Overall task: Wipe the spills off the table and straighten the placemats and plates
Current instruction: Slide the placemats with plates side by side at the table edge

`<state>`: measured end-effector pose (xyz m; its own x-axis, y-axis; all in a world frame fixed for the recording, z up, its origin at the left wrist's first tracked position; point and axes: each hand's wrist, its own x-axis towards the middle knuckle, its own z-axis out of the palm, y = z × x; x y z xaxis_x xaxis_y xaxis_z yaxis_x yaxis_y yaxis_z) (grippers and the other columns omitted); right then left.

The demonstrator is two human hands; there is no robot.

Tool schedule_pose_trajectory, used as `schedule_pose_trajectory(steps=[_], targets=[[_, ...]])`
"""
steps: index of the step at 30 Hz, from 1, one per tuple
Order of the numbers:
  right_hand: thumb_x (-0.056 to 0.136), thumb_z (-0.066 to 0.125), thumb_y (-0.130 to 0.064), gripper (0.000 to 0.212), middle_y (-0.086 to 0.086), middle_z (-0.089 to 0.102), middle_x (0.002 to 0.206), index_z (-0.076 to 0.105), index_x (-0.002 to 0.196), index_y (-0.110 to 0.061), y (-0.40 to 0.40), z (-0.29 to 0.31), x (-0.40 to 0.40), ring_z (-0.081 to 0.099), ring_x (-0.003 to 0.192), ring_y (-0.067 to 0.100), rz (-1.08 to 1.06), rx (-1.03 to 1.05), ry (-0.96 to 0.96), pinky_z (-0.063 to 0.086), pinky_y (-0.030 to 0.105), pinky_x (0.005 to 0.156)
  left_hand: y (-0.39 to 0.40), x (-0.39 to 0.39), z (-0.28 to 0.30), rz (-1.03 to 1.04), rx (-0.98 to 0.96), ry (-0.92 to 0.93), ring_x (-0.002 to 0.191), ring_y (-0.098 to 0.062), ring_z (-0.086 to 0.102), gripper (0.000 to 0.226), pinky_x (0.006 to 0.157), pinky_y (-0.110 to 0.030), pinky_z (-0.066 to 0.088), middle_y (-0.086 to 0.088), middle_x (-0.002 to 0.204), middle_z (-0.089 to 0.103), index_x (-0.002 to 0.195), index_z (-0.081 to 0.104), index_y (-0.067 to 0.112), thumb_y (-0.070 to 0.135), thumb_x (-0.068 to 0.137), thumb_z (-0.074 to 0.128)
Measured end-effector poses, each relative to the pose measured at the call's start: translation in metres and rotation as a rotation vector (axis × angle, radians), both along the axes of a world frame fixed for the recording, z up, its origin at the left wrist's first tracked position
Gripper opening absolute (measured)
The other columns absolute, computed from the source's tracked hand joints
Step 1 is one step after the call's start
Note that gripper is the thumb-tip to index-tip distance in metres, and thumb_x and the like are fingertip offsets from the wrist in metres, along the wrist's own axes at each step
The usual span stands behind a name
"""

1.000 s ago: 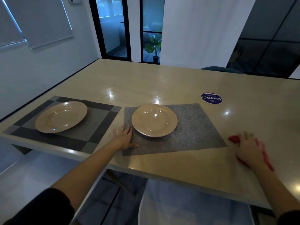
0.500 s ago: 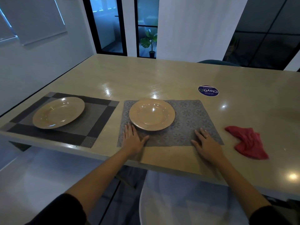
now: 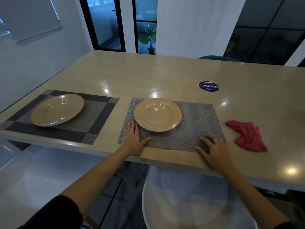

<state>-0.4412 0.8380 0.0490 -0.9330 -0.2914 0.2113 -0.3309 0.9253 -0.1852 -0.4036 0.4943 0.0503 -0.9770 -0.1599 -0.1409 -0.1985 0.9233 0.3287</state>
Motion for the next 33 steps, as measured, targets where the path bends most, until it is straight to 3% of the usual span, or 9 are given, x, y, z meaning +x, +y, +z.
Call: schedule_pose_trajectory(steps=[5, 18, 21, 25, 33], targets=[[0.083, 0.04, -0.062, 0.064, 0.019, 0.05, 0.136, 0.063, 0.117, -0.012, 0.001, -0.011, 0.011, 0.045, 0.128, 0.037, 0.031, -0.089, -0.018, 0.041, 0.047, 0.103, -0.002, 0.008, 0.0, -0.022, 0.033, 0.023, 0.148, -0.024, -0.015, 0.1, 0.12, -0.039, -0.005, -0.011, 0.16, -0.014, 0.151, -0.011, 0.007, 0.068, 0.088, 0.037], [0.081, 0.026, -0.074, 0.077, 0.01, 0.047, 0.14, 0.051, 0.135, -0.025, -0.007, -0.006, 0.016, 0.045, 0.127, 0.029, 0.033, 0.008, -0.044, 0.045, 0.047, 0.096, -0.015, 0.022, 0.003, -0.029, 0.054, 0.016, 0.147, -0.023, -0.018, 0.103, 0.119, -0.04, -0.004, -0.008, 0.16, -0.015, 0.152, -0.011, 0.01, 0.073, 0.084, 0.035], [0.081, 0.03, -0.072, 0.072, 0.005, 0.039, 0.149, 0.05, 0.135, -0.028, -0.016, -0.009, 0.022, 0.04, 0.134, 0.026, 0.033, -0.001, -0.019, 0.037, 0.045, 0.105, -0.028, 0.025, 0.003, -0.031, 0.067, 0.007, 0.147, -0.023, -0.018, 0.113, 0.119, -0.04, -0.005, -0.008, 0.16, -0.017, 0.151, -0.012, 0.011, 0.083, 0.072, 0.024], [0.081, 0.025, -0.073, 0.074, 0.002, 0.023, 0.157, 0.04, 0.14, -0.031, -0.027, -0.016, 0.027, 0.016, 0.147, 0.019, 0.054, -0.055, -0.078, 0.014, 0.045, 0.118, -0.04, 0.031, -0.001, -0.02, 0.072, 0.031, 0.147, -0.022, -0.018, 0.131, 0.119, -0.041, -0.004, -0.007, 0.16, -0.016, 0.152, -0.013, 0.013, 0.097, 0.054, 0.007], [0.082, 0.027, -0.072, 0.073, 0.003, 0.025, 0.157, 0.041, 0.139, -0.03, -0.035, -0.018, 0.027, 0.016, 0.146, 0.02, 0.06, -0.079, -0.077, 0.015, 0.044, 0.118, -0.049, 0.032, 0.002, -0.018, 0.087, 0.006, 0.148, -0.021, -0.017, 0.138, 0.119, -0.041, -0.003, -0.006, 0.161, -0.015, 0.152, -0.011, 0.012, 0.1, 0.047, 0.005]])
